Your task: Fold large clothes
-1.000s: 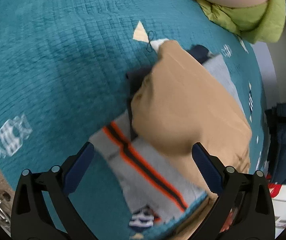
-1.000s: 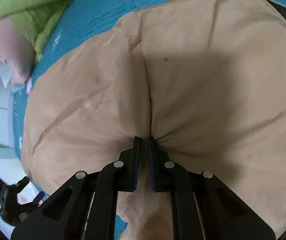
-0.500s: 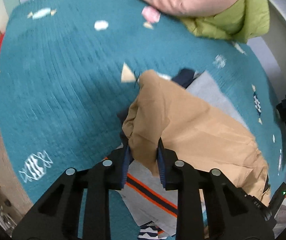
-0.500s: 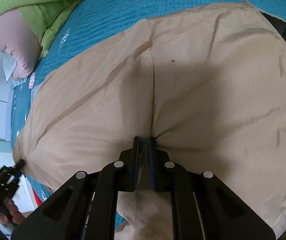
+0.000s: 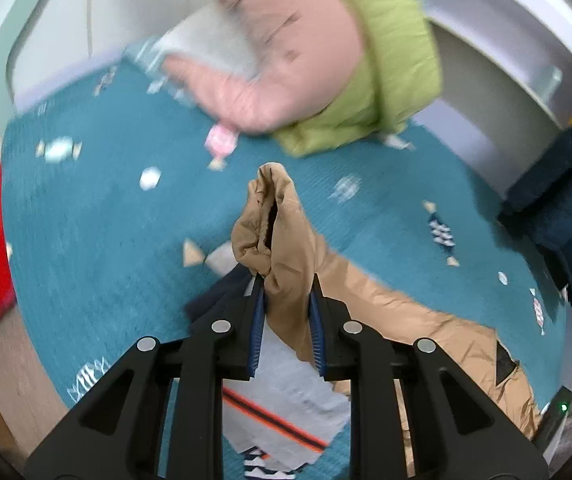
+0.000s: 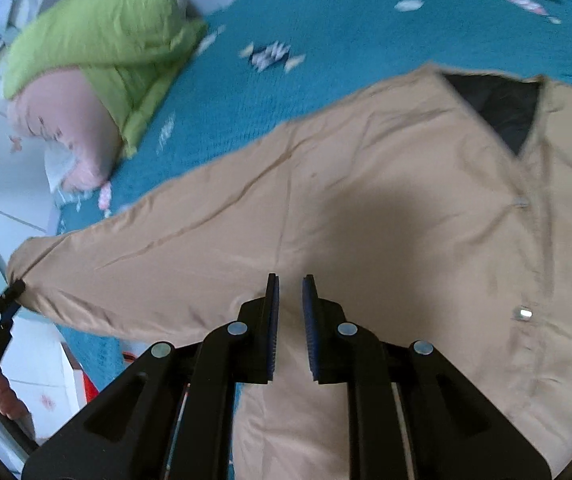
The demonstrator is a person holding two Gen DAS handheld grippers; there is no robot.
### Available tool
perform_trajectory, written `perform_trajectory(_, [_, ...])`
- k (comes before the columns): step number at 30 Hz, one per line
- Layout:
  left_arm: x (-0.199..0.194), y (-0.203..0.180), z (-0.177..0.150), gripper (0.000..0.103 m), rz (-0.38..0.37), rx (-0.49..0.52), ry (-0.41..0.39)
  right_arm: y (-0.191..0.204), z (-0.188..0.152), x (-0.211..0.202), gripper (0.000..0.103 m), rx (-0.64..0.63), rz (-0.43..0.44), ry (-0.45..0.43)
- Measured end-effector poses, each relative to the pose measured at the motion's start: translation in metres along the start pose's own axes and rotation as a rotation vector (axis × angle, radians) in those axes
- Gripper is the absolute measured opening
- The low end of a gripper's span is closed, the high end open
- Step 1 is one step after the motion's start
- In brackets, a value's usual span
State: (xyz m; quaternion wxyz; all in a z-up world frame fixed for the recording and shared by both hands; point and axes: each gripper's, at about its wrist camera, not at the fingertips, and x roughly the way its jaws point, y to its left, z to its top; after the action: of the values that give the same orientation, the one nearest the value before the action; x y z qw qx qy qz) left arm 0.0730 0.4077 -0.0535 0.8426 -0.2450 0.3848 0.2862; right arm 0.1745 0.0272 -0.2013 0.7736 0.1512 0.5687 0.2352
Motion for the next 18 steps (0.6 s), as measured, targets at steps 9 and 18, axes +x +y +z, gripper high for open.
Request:
perform_trajectory(9, [-0.057, -0.169, -0.023, 0.019, -0.14, 0.264, -0.091, -0.101, -0.038, -0.091, 0.013, 0.211, -0.065, -0.166])
perform_trajectory(18, [-0.053, -0.352, -0.137, 0.005, -0.394, 0.589, 0.051, -0.221, -0.1, -0.175, 0.013, 0.499, -0.158, -0.297])
